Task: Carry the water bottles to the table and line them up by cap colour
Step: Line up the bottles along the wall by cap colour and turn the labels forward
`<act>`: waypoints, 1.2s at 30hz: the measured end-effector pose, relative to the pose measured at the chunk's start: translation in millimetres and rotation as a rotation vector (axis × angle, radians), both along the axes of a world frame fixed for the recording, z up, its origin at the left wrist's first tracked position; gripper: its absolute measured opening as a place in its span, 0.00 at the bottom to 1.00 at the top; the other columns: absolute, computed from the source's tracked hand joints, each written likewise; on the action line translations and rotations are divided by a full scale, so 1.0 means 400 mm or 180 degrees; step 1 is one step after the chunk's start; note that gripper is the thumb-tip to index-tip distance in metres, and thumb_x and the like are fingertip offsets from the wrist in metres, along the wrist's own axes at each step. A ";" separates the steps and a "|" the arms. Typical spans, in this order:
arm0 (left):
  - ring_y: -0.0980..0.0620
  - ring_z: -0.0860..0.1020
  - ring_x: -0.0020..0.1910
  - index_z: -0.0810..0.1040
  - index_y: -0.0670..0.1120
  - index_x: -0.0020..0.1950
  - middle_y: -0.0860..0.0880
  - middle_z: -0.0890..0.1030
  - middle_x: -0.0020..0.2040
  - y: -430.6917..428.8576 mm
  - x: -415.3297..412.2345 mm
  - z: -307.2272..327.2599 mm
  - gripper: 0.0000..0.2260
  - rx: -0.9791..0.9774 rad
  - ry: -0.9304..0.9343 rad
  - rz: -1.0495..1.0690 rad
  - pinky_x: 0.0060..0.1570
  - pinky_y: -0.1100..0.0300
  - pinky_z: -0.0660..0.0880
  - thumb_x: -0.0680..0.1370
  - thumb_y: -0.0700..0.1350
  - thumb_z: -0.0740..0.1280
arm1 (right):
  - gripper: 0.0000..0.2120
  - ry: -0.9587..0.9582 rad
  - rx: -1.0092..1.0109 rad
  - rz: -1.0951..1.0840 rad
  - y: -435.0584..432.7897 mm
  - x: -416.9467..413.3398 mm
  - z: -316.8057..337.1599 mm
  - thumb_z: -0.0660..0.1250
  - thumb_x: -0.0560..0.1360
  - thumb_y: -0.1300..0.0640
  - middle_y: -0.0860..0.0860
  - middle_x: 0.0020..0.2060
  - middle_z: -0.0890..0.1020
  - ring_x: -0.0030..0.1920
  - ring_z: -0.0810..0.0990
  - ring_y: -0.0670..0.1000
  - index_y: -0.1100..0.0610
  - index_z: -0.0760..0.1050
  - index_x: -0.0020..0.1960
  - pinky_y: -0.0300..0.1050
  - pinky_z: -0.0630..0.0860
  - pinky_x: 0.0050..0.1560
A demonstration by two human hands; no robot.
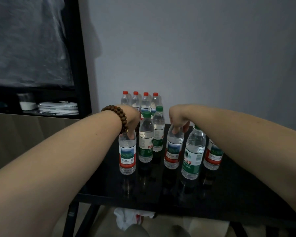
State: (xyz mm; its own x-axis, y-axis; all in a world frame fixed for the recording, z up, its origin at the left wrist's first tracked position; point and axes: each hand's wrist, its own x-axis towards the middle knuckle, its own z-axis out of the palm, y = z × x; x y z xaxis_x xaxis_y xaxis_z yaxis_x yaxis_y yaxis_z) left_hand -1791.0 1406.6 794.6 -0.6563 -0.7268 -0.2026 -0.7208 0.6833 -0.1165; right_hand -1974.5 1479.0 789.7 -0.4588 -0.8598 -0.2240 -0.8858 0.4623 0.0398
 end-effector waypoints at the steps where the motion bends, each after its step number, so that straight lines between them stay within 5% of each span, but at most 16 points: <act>1: 0.48 0.83 0.56 0.73 0.39 0.73 0.44 0.81 0.65 -0.005 0.002 -0.003 0.28 -0.0079 0.0036 -0.0011 0.50 0.60 0.82 0.77 0.46 0.76 | 0.23 0.0000 -0.0002 0.0006 -0.002 -0.003 0.002 0.78 0.74 0.59 0.62 0.49 0.85 0.40 0.88 0.56 0.68 0.77 0.63 0.53 0.86 0.45; 7: 0.44 0.84 0.55 0.69 0.39 0.76 0.41 0.77 0.70 -0.064 -0.012 -0.023 0.31 -0.0159 0.0139 0.0114 0.58 0.51 0.82 0.76 0.43 0.77 | 0.32 -0.0062 -0.0225 -0.0017 -0.015 -0.033 -0.003 0.77 0.74 0.61 0.59 0.44 0.80 0.36 0.86 0.55 0.64 0.68 0.73 0.51 0.86 0.41; 19: 0.47 0.82 0.43 0.72 0.42 0.73 0.42 0.80 0.62 -0.223 -0.069 -0.054 0.29 -0.0132 0.0249 0.0175 0.54 0.51 0.84 0.75 0.44 0.78 | 0.23 0.0162 -0.0205 -0.0111 -0.086 -0.137 -0.016 0.78 0.74 0.56 0.58 0.47 0.85 0.38 0.87 0.53 0.65 0.76 0.64 0.51 0.86 0.44; 24: 0.49 0.82 0.43 0.73 0.43 0.71 0.43 0.80 0.59 -0.290 -0.107 -0.065 0.27 -0.0079 0.0372 0.0133 0.53 0.51 0.84 0.75 0.44 0.77 | 0.21 0.0242 -0.0226 -0.0057 -0.122 -0.178 -0.016 0.76 0.75 0.56 0.58 0.48 0.85 0.36 0.87 0.52 0.64 0.77 0.64 0.42 0.83 0.34; 27: 0.52 0.79 0.38 0.73 0.44 0.71 0.46 0.77 0.51 -0.321 -0.135 -0.074 0.26 -0.0121 0.0436 0.0085 0.53 0.51 0.84 0.75 0.43 0.77 | 0.21 0.0259 -0.0239 -0.0022 -0.148 -0.199 -0.021 0.76 0.75 0.57 0.59 0.50 0.84 0.39 0.87 0.53 0.64 0.77 0.65 0.46 0.86 0.41; 32: 0.51 0.79 0.40 0.74 0.47 0.71 0.46 0.80 0.63 -0.386 -0.185 -0.089 0.26 -0.0029 0.0616 -0.0102 0.51 0.51 0.84 0.75 0.43 0.77 | 0.20 0.0365 -0.0225 0.0056 -0.197 -0.232 -0.027 0.75 0.76 0.56 0.58 0.49 0.85 0.42 0.87 0.53 0.63 0.77 0.64 0.51 0.86 0.47; 36: 0.53 0.79 0.40 0.74 0.47 0.69 0.48 0.79 0.57 -0.426 -0.232 -0.091 0.24 -0.0013 0.0673 -0.0201 0.50 0.52 0.84 0.75 0.42 0.77 | 0.19 0.0397 -0.0159 0.0086 -0.231 -0.259 -0.024 0.74 0.77 0.56 0.58 0.49 0.85 0.43 0.87 0.53 0.63 0.77 0.64 0.50 0.86 0.47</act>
State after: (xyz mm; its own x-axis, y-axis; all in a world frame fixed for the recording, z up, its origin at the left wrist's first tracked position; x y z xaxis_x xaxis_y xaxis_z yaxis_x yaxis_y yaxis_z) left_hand -1883.6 1236.3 758.3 -0.7281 -0.6834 -0.0527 -0.6852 0.7277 0.0298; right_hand -2077.9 1386.6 780.2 -0.4570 -0.8809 -0.1231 -0.8876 0.4425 0.1280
